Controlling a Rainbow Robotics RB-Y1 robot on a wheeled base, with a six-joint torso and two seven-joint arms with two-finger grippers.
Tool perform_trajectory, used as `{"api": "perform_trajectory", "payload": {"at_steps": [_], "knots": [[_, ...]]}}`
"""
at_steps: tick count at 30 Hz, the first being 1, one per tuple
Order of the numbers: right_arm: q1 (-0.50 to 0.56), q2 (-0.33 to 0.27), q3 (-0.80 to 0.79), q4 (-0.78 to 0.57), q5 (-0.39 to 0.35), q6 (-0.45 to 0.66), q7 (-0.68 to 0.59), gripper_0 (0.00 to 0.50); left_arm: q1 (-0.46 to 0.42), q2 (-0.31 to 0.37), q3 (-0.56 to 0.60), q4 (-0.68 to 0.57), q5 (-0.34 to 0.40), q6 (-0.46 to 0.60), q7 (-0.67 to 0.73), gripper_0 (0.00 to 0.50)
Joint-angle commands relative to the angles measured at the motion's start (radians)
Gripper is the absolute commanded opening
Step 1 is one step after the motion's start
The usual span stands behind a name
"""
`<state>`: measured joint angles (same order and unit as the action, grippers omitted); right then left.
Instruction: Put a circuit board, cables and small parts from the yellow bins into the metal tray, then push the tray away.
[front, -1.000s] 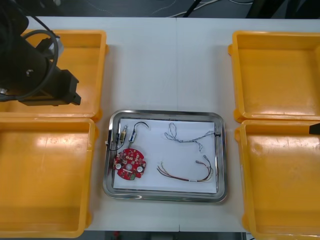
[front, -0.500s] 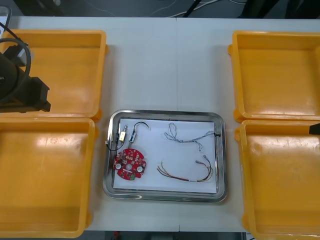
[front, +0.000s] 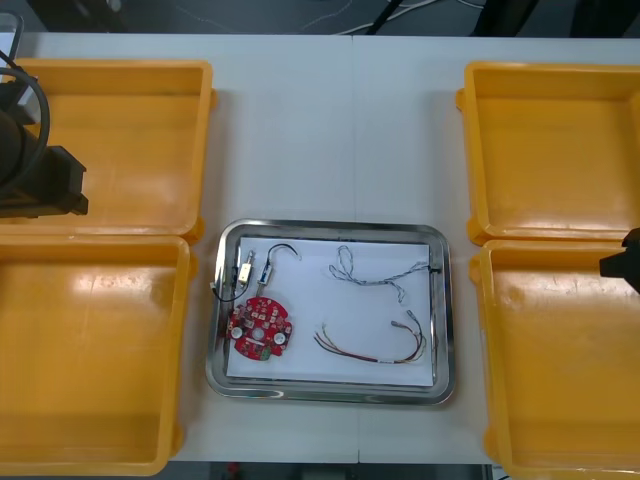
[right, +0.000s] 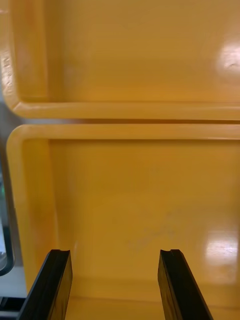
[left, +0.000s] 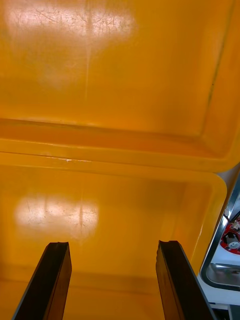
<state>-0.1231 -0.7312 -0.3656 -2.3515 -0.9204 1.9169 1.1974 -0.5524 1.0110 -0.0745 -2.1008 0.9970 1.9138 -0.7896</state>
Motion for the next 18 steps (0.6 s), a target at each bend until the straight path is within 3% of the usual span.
{"api": "perform_trajectory", "payload": {"at_steps": [1, 13, 18], "knots": [[-0.035, -0.034, 0.086, -0.046, -0.028, 0.003, -0.019, 0.5, 0.008, 0.009, 0.032, -0.018, -0.008, -0.002, -0.039, 0.5], [-0.153, -0.034, 0.356, -0.061, -0.034, 0.003, 0.017, 0.5, 0.008, -0.017, 0.032, -0.018, 0.023, -0.061, -0.042, 0.5], [-0.234, -0.034, 0.51, -0.061, 0.002, 0.003, 0.033, 0.5, 0.008, -0.017, 0.032, -0.018, 0.026, -0.064, -0.046, 0.5]]}}
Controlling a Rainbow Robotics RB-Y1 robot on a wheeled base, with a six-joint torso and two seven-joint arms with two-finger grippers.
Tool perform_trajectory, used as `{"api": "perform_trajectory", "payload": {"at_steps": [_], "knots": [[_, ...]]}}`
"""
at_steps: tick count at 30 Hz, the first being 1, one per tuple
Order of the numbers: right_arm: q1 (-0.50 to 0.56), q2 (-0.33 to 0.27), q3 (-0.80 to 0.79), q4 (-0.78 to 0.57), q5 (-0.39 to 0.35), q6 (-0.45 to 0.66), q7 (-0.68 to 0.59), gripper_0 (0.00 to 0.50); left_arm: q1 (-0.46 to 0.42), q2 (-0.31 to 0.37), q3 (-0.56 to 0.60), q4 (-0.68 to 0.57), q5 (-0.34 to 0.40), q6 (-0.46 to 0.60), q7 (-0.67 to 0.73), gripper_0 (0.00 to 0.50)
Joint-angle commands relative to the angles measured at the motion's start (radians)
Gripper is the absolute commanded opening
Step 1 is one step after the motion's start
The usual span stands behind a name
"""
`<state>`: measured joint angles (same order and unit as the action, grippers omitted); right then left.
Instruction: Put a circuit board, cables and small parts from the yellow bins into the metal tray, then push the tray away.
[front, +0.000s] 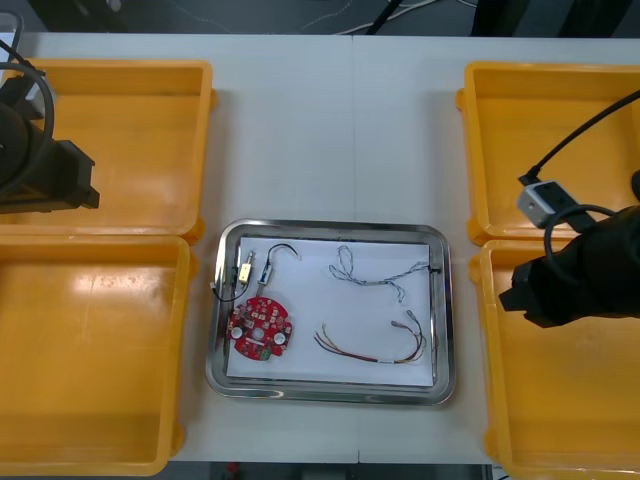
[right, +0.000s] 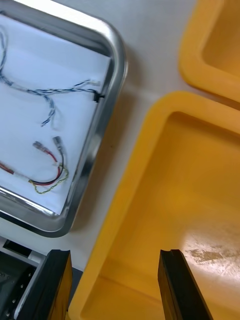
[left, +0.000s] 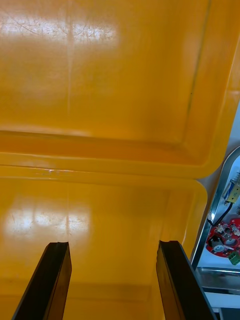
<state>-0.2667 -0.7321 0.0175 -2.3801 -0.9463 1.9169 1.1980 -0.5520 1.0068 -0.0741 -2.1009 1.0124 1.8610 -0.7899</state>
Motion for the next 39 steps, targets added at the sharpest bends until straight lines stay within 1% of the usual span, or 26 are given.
{"api": "perform_trajectory", "payload": {"at_steps": [1, 6, 10, 14, 20, 23, 26, 27, 31, 35, 37, 39], "knots": [[-0.1, -0.035, 0.148, -0.033, 0.032, 0.003, 0.035, 0.5, 0.007, -0.013, 0.031, -0.018, 0.011, -0.011, -0.046, 0.5], [-0.183, -0.033, 0.317, -0.03, 0.077, 0.003, 0.045, 0.5, 0.006, -0.011, 0.031, -0.019, 0.012, -0.013, -0.048, 0.5], [-0.244, -0.03, 0.43, -0.004, 0.08, 0.003, 0.052, 0.5, 0.007, -0.011, 0.031, -0.021, 0.012, -0.013, -0.048, 0.5], [-0.292, -0.02, 0.509, 0.025, 0.077, -0.015, 0.06, 0.5, 0.007, -0.013, 0.031, -0.021, 0.012, -0.011, -0.046, 0.5], [-0.368, 0.025, 0.614, 0.058, 0.087, -0.016, 0.077, 0.5, 0.007, -0.013, 0.031, -0.021, 0.012, -0.009, -0.046, 0.5], [-0.398, 0.056, 0.662, 0.068, 0.106, -0.016, 0.086, 0.5, 0.007, -0.013, 0.031, -0.021, 0.012, -0.009, -0.046, 0.5], [-0.421, 0.092, 0.719, 0.075, 0.144, -0.019, 0.097, 0.5, 0.007, -0.013, 0.031, -0.021, 0.012, -0.009, -0.046, 0.5], [-0.428, 0.105, 0.745, 0.075, 0.167, -0.025, 0.1, 0.5, 0.007, -0.013, 0.031, -0.021, 0.012, -0.009, -0.046, 0.5], [-0.448, 0.137, 0.846, 0.091, 0.235, -0.075, 0.107, 0.5, 0.007, -0.013, 0.031, -0.021, 0.012, -0.009, -0.046, 0.5], [-0.465, 0.152, 0.932, 0.128, 0.279, -0.141, 0.11, 0.5, 0.007, -0.013, 0.031, -0.021, 0.012, -0.009, -0.046, 0.5], [-0.479, 0.163, 0.986, 0.151, 0.313, -0.176, 0.115, 0.5, 0.007, -0.013, 0.031, -0.021, 0.012, -0.009, -0.046, 0.5], [-0.49, 0.174, 1.021, 0.168, 0.333, -0.193, 0.12, 0.5, 0.007, -0.013, 0.031, -0.021, 0.012, -0.009, -0.046, 0.5]]}}
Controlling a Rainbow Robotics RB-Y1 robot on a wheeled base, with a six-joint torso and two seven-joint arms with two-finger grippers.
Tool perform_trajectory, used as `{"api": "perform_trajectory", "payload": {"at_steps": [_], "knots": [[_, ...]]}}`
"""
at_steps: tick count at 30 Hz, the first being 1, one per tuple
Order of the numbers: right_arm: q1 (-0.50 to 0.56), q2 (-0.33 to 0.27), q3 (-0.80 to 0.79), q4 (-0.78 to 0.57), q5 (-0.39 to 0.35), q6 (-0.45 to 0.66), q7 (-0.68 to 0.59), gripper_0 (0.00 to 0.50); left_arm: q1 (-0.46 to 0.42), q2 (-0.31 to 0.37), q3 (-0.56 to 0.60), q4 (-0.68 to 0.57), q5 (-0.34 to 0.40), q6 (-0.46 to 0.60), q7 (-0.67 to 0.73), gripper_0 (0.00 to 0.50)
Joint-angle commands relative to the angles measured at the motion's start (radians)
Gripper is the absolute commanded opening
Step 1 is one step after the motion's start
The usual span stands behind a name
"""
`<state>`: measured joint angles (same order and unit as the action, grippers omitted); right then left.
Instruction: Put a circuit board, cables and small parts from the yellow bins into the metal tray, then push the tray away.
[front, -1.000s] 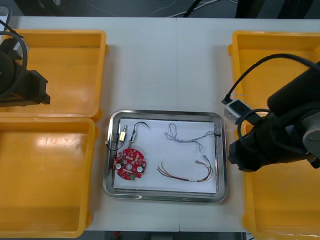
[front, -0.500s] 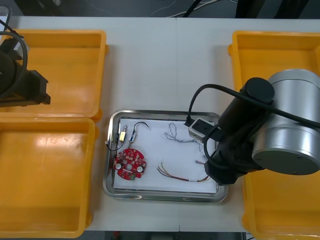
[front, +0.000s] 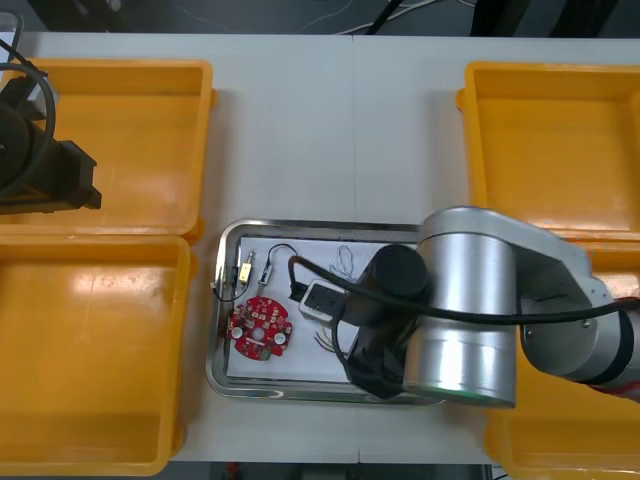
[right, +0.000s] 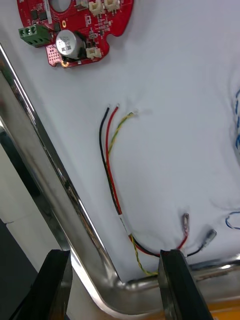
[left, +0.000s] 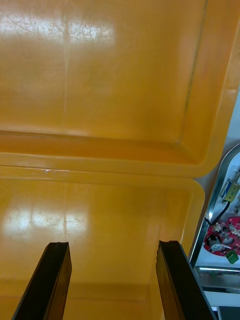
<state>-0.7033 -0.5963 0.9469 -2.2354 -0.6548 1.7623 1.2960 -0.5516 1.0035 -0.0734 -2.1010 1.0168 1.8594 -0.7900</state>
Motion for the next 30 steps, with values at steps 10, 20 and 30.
{"api": "perform_trajectory", "payload": {"at_steps": [10, 20, 30], "knots": [[-0.105, 0.082, 0.242, 0.091, 0.101, -0.132, 0.042, 0.5, 0.007, -0.009, 0.03, -0.021, 0.008, -0.008, -0.046, 0.5], [-0.123, 0.121, 0.316, 0.135, 0.139, -0.147, 0.058, 0.5, 0.007, -0.009, 0.03, -0.021, 0.008, -0.008, -0.046, 0.5], [-0.125, 0.124, 0.348, 0.138, 0.135, -0.152, 0.086, 0.5, 0.007, -0.009, 0.03, -0.021, 0.008, -0.008, -0.046, 0.5]]}}
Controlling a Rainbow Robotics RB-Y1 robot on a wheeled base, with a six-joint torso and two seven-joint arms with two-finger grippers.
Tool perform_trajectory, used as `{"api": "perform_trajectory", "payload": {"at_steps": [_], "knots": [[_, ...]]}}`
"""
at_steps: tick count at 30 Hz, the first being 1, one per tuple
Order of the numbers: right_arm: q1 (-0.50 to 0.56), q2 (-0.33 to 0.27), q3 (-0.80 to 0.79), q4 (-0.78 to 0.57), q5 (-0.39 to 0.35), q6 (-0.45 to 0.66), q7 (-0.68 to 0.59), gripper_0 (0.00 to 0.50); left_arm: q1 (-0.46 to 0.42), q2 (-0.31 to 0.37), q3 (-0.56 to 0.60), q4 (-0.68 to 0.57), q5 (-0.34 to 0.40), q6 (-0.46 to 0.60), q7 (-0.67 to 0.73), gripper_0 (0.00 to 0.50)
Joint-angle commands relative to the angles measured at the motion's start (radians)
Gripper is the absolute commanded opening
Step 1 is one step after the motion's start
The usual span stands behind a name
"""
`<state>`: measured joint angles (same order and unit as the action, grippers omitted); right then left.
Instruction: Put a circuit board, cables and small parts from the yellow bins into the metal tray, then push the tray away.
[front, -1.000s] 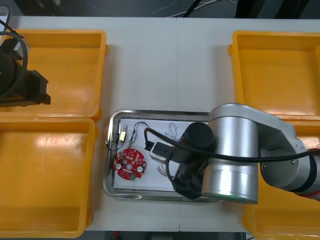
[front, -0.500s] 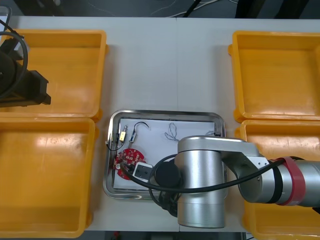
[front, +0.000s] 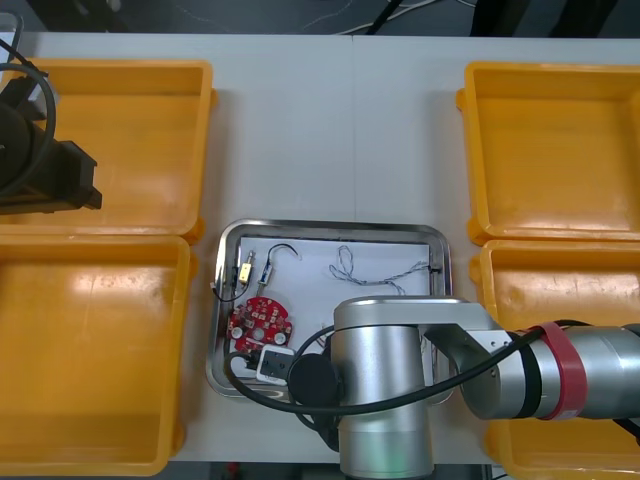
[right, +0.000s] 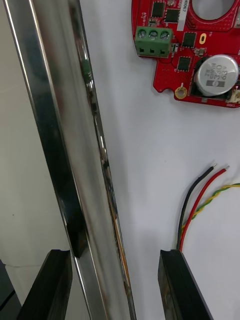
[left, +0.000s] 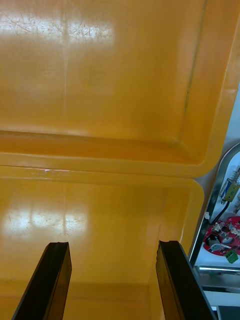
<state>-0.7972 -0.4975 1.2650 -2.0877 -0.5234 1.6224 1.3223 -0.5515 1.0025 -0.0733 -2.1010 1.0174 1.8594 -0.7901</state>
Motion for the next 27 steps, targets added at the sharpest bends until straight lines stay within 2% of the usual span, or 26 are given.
{"api": "perform_trajectory", "payload": {"at_steps": [1, 25, 26, 27], "knots": [[-0.031, 0.025, 0.033, -0.009, 0.005, -0.015, 0.061, 0.5, 0.007, -0.008, 0.03, -0.02, 0.007, -0.008, -0.046, 0.5], [-0.03, 0.071, 0.057, 0.086, 0.02, -0.052, 0.08, 0.5, 0.007, -0.008, 0.03, -0.02, 0.007, -0.008, -0.046, 0.5], [-0.03, 0.071, 0.057, 0.086, 0.02, -0.052, 0.08, 0.487, 0.007, -0.008, 0.03, -0.02, 0.007, -0.008, -0.046, 0.5], [-0.031, 0.071, 0.057, 0.086, 0.022, -0.052, 0.08, 0.454, 0.007, -0.008, 0.03, -0.02, 0.007, -0.008, -0.046, 0.5]]}}
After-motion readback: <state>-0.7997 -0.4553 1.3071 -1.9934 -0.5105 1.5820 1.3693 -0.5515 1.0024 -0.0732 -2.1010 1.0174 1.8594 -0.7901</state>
